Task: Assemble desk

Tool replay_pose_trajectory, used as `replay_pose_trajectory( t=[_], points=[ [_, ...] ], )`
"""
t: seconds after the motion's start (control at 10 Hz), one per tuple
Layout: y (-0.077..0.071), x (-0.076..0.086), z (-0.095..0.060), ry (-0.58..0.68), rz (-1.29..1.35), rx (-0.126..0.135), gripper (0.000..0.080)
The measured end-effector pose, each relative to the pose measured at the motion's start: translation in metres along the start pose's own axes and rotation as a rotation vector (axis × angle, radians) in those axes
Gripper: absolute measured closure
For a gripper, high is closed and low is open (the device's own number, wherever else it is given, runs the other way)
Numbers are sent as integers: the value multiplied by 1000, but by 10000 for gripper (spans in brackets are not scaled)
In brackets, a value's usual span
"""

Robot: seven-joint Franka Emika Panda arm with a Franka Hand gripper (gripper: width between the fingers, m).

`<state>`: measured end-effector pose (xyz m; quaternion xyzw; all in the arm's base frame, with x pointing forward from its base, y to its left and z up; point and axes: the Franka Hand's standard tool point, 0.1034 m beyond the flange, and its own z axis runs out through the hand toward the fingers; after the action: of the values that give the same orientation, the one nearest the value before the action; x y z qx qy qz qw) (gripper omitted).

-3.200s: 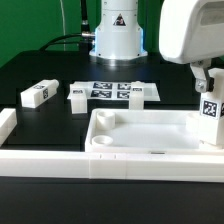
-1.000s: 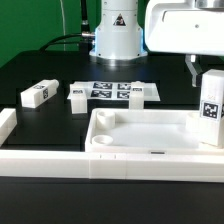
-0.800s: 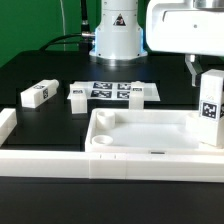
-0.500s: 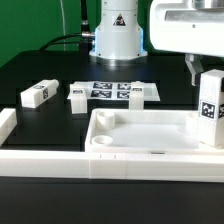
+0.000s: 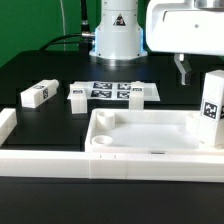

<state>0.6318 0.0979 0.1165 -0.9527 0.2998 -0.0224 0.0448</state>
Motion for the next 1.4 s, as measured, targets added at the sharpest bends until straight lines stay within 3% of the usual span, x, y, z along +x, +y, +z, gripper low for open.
replay_pose_trajectory(
  t=[0.3,0.5,1.4],
  points=[
    [0,0,0,-1,-247,-1,150],
    [-3,-2,-1,7,-443,-18,150],
    [-1,-1,1,2,-1109,-25,150]
  ],
)
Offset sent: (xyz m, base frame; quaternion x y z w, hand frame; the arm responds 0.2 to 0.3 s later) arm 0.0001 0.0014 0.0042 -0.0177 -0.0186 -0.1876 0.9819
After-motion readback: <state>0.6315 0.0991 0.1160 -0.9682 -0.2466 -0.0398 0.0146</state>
